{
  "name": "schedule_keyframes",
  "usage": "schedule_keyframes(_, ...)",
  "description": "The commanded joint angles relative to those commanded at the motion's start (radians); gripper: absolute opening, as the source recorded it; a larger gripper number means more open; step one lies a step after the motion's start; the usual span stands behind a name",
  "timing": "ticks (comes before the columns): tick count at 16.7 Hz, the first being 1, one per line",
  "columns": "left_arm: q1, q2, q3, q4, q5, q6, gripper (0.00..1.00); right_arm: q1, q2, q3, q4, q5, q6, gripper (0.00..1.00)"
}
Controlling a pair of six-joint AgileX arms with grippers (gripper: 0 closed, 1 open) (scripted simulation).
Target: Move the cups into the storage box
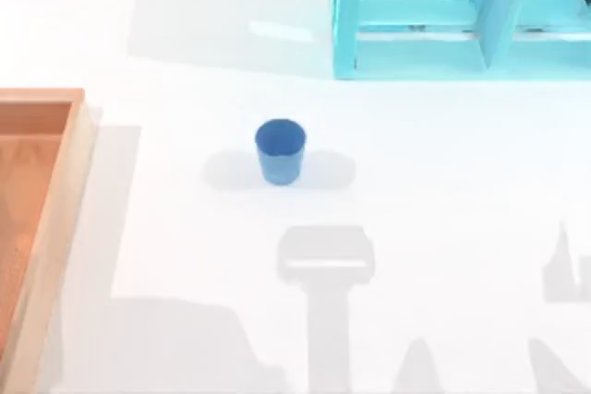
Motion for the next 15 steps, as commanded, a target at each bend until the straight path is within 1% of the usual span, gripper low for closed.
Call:
schedule_keyframes(6,-0.005,0.006,-0.013,0.019,-0.002,0.003,0.0,0.0,0.0,0.0,0.0,0.0,0.0,1.0)
schedule_keyframes(13,0.005,0.012,-0.215,0.228,-0.001,0.006,0.0,0.0,0.0,0.0,0.0,0.0,0.0,1.0)
schedule_keyframes(15,0.006,0.014,-0.245,0.258,0.0,0.007,0.0,0.0,0.0,0.0,0.0,0.0,0.0,1.0)
